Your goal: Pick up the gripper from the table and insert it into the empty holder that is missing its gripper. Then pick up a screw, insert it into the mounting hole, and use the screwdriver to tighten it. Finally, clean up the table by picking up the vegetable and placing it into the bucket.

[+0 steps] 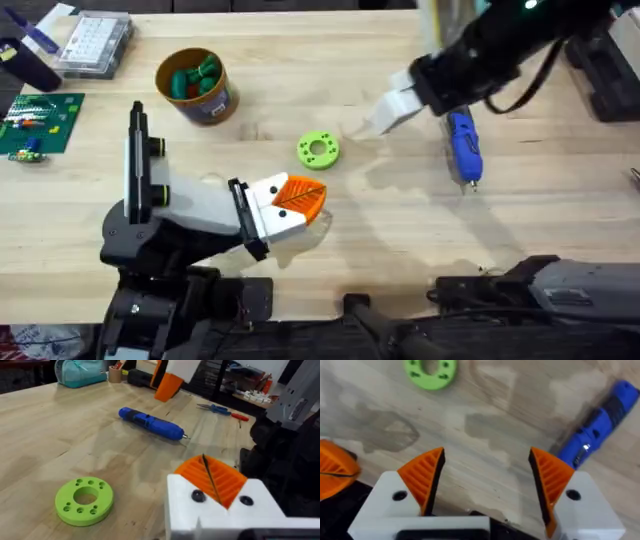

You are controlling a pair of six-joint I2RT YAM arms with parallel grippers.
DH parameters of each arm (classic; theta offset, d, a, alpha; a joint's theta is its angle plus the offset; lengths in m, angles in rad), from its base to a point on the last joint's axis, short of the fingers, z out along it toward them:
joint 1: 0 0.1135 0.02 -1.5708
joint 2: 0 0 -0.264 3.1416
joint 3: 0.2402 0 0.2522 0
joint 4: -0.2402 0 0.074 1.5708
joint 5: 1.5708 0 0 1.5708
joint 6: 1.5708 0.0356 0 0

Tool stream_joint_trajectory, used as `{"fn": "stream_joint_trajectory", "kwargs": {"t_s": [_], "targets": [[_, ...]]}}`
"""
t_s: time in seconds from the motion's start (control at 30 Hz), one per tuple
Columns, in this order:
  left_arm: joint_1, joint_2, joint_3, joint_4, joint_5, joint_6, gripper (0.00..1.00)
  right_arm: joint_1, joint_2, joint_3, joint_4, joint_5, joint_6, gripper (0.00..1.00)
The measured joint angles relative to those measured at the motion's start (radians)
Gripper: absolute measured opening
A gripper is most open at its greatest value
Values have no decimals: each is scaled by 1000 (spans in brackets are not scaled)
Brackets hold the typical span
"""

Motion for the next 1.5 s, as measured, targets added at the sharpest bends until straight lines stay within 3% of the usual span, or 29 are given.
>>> {"fn": "stream_joint_trajectory", "kwargs": {"t_s": [0.17,0.33,0.6,0.83,1.1,1.5], "targets": [[0,0,0,0,0,0,4,-109,0,-24,-22,29,1,996],[0,0,0,0,0,0,4,-197,-1,-131,0,52,1,996],[0,0,0,0,0,0,4,-383,-33,-314,185,57,-30,995],[0,0,0,0,0,0,4,-526,-25,-342,356,65,-127,995],[0,0,0,0,0,0,4,-559,90,-343,473,47,-220,995],[0,0,0,0,0,0,4,-559,223,-344,511,9,-238,995]]}}
